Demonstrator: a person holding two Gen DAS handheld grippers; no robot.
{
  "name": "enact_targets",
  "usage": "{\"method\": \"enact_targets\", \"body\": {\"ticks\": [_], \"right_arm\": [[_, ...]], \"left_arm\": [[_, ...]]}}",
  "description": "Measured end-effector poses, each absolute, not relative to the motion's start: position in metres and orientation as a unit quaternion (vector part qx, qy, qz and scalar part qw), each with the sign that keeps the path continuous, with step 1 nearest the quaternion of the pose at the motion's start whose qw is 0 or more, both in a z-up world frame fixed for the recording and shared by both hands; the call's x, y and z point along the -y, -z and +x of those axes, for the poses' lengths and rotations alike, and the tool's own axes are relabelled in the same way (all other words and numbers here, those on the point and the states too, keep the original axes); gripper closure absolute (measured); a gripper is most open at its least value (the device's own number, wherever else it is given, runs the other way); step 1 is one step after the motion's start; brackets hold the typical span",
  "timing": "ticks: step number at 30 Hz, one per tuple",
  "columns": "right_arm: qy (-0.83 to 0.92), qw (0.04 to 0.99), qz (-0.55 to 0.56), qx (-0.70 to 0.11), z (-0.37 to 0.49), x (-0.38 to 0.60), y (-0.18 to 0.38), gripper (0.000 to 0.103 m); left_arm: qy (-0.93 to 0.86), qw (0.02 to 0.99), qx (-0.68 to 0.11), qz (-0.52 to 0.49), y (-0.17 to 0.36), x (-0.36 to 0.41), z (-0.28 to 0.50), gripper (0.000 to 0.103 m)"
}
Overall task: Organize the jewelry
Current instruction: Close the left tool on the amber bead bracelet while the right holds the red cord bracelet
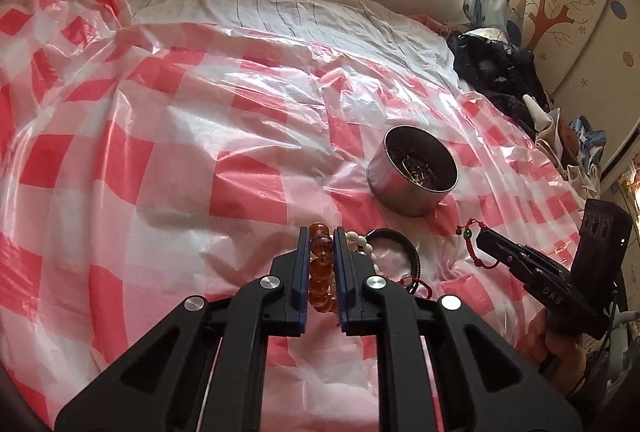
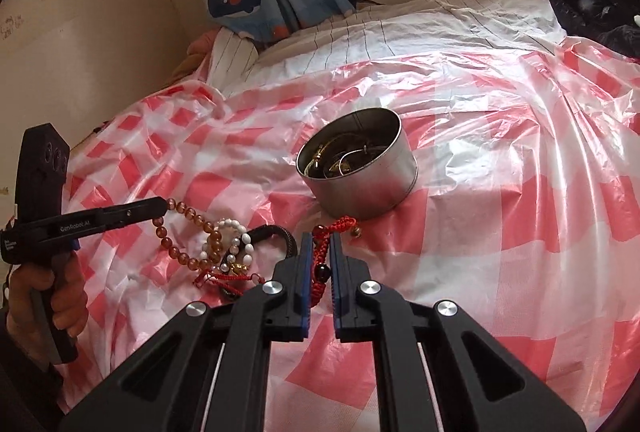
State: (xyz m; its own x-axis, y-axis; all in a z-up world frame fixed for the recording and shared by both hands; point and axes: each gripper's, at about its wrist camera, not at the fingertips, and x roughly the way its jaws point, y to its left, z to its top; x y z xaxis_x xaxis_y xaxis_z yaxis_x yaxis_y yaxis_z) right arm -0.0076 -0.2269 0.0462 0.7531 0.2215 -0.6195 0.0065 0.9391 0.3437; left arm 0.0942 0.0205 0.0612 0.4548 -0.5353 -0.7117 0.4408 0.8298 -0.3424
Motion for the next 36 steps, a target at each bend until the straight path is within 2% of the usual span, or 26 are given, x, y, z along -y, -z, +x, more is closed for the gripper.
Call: {"method": "enact_targets", "body": {"ticks": [11, 36], "right_arm": [[-0.069, 0.924, 0.182, -0.329, -0.012, 0.23, -0.05, 0.094], [-0.076, 0.925, 0.183, -0.325, -0.013, 0.228, -0.051, 0.094]], "left_arm": [[0.241, 0.874, -0.421, 0.012, -0.064, -0.005, 0.092, 0.093], [0.226, 0.891, -0.391, 0.057, -0.077, 0.009, 0.083, 0.093]]}}
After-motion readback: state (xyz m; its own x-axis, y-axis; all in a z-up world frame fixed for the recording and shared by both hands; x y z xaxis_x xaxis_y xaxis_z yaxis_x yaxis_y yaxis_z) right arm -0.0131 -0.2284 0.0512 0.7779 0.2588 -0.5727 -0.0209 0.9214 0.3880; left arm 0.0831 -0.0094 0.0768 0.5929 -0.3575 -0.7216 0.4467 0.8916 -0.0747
